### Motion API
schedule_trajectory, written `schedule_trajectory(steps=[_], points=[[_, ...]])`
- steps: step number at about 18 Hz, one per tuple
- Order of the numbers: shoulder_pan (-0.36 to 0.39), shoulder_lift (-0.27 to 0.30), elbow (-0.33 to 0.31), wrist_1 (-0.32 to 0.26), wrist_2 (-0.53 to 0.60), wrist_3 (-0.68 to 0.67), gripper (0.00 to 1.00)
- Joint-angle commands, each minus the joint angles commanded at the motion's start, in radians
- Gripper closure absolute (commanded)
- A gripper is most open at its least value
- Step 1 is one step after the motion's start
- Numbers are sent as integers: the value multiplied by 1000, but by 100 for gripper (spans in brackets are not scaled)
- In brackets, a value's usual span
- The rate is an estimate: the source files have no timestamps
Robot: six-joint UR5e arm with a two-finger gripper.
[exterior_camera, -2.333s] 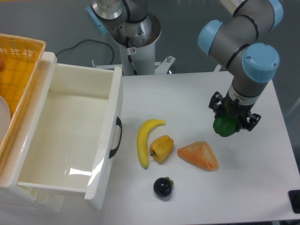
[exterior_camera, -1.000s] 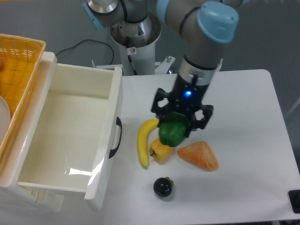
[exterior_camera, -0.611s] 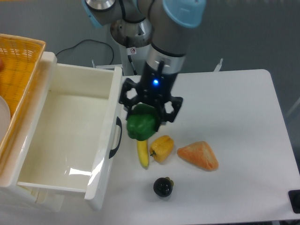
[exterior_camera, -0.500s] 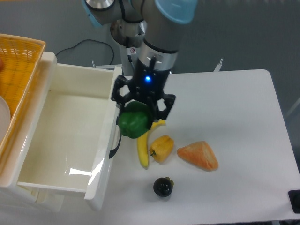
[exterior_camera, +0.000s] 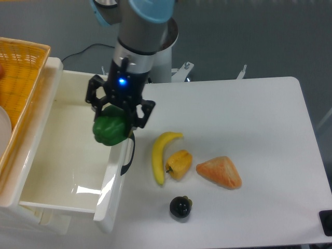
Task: Place the green pepper in the upper white drawer
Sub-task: 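Carry the green pepper over the banana toward the open white drawer, then lower the green pepper into the drawer and open the gripper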
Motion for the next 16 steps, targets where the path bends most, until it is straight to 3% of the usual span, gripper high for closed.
schedule_trajectory(steps=[5,16], points=[[-41,-3,-52,37,6,3,45],[-103,-69,-57,48,14,3,44]])
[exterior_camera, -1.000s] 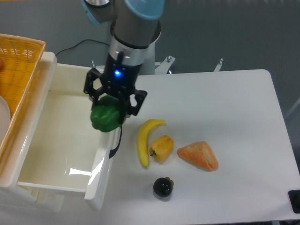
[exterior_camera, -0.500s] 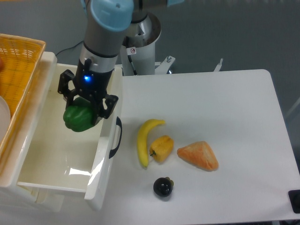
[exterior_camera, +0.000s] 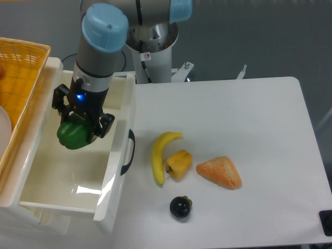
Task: Place the green pepper in the upper white drawer
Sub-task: 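Lower the green pepper into the drawer and open the gripper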
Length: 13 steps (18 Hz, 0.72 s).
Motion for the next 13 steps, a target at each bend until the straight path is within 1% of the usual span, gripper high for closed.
schedule_trajectory(steps=[5,6,8,9,12,13], points=[[-5,-23,0,2,3,0,43],[-9,-31,0,0,18,0,43],[-41,-43,2,-2,75,0,42],[-51,-48,2,-3,93,-2,40],[-52,-55,2,-3,98,0,39],[-54,-55,2,-3,98,0,36]])
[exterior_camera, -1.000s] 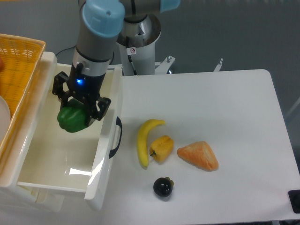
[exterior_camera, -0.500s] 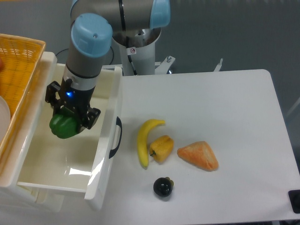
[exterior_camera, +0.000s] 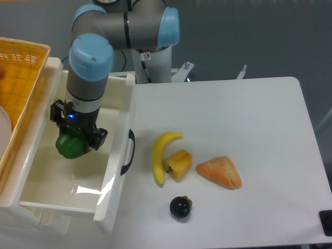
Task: Place the green pepper in the upper white drawer
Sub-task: 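Lower the green pepper into the drawer and open the gripper, then raise the open gripper up out of the drawer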
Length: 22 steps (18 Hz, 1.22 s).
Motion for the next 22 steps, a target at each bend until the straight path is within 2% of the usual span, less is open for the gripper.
schedule_trajectory(steps=[3,4,8,16,19,22], points=[[0,0,0,0,0,0,24],[0,0,0,2,0,2,15],[0,0,0,2,2,8,1],[8,15,12,0,-5,5,0],[18,32,15,21,-15,2,0],[57,54,18,29,-34,2,0]])
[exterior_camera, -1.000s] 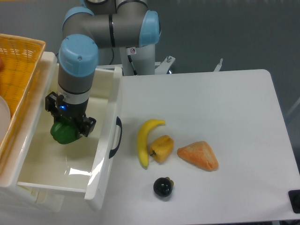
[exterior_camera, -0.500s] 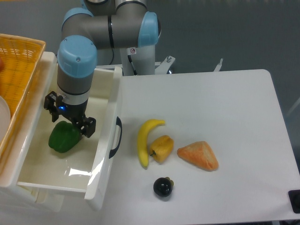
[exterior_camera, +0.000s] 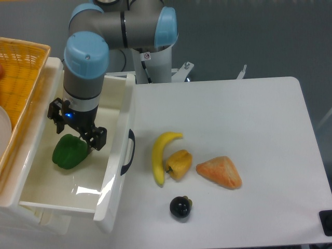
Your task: Place the green pepper in the upper white drawer
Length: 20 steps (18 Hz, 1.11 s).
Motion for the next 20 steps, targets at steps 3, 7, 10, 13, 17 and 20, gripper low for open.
schedule_trajectory(steps=[3,7,10,13,17,20], points=[[35,5,20,8,-34,0,0],[81,5,58,12,-63,-20,0],[117,5,64,35,-69,-23,0],[173,5,64,57,-69,-20,0],[245,-12,54,72,-60,-11,0],[301,-43,48,74,-60,6,0]])
